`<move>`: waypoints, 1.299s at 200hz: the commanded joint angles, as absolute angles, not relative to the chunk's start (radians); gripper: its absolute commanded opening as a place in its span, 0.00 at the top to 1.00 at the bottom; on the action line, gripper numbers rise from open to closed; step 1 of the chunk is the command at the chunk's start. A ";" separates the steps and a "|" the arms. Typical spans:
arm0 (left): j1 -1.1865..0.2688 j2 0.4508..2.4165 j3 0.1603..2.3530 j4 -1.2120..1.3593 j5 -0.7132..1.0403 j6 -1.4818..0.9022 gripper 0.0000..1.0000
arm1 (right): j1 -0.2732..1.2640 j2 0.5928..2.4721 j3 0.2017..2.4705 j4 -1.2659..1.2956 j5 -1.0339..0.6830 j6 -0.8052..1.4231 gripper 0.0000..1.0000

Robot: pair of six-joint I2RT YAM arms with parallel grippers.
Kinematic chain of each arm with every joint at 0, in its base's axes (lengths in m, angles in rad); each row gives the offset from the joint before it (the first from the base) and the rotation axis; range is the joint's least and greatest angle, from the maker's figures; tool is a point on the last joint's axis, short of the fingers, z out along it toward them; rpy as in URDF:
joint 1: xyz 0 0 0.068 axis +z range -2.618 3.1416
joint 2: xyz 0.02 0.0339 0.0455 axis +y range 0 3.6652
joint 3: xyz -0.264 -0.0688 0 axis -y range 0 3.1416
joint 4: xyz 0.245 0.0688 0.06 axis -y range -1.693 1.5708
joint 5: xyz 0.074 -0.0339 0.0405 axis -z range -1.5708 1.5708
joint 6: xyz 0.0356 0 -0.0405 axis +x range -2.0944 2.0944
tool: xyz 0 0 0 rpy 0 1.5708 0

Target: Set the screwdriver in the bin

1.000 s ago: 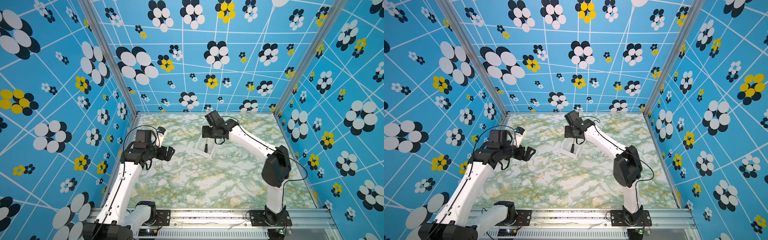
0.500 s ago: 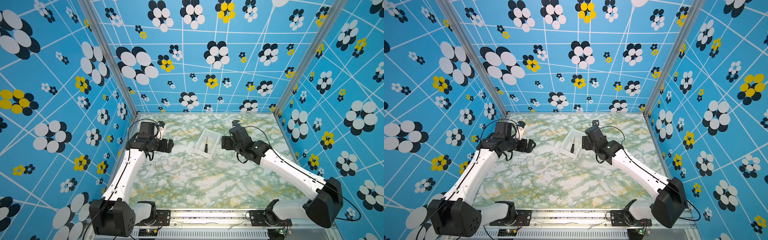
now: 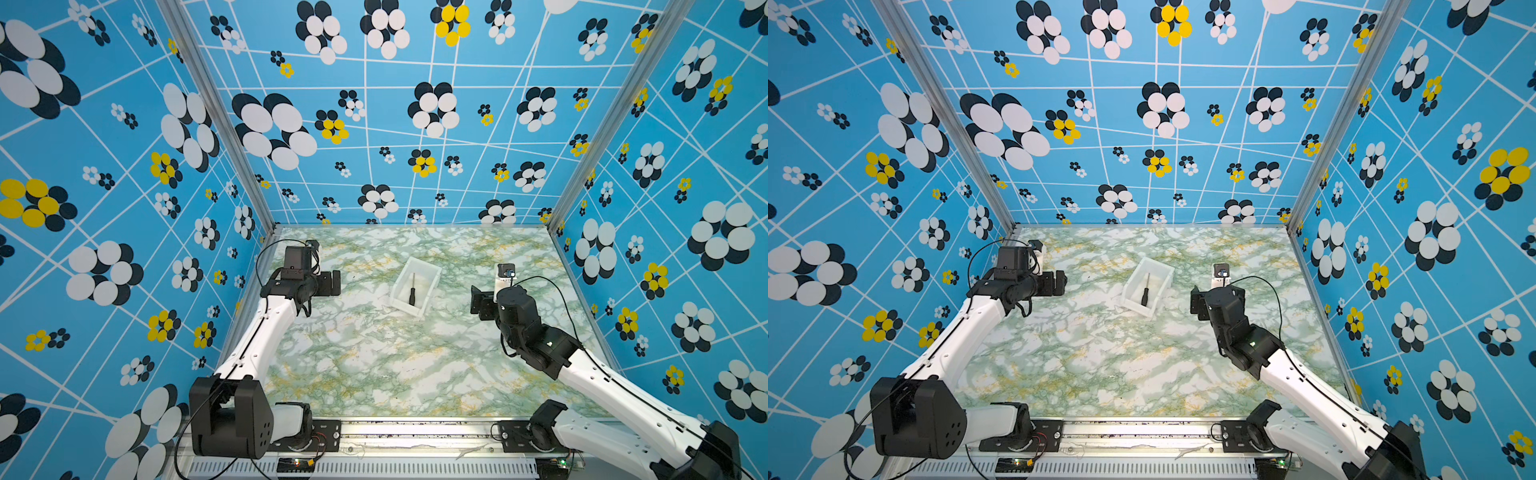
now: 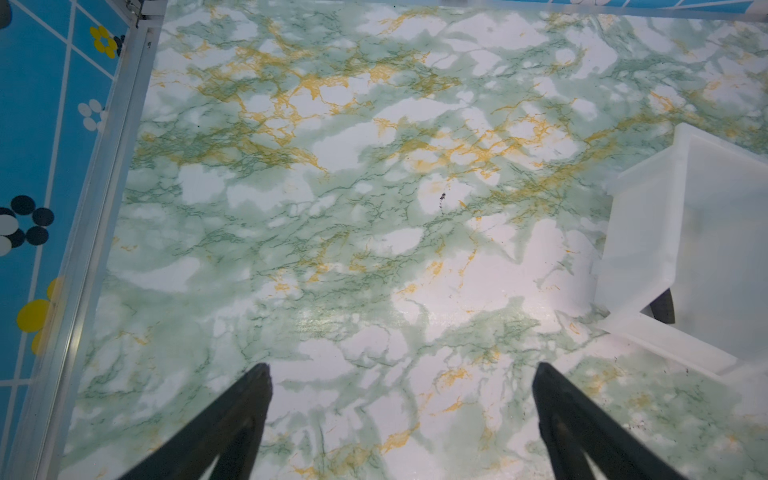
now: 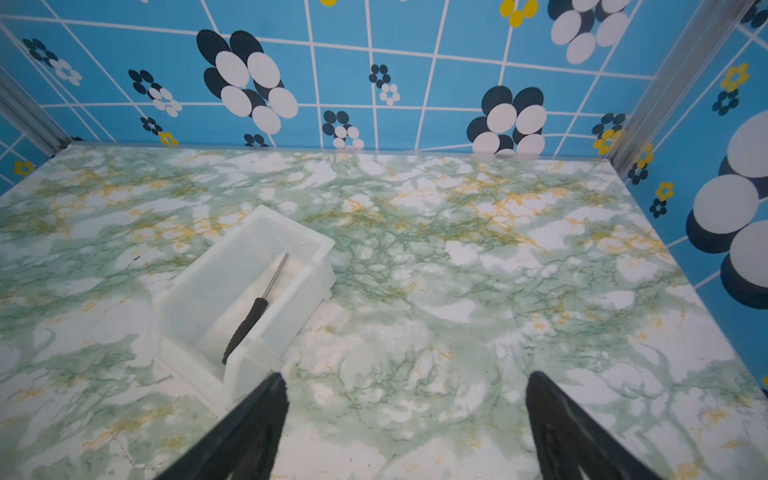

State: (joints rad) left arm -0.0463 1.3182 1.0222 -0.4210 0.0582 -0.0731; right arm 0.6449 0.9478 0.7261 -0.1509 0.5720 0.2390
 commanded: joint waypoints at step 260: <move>0.002 1.536 0.287 1.082 -0.025 -0.037 0.01 | 0.132 1.009 0.345 0.577 0.281 0.011 0.04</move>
State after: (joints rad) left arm -0.0036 1.4807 0.3233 0.9077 -0.0032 -0.0372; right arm 0.1520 0.9897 0.3985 0.4107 0.3294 0.0563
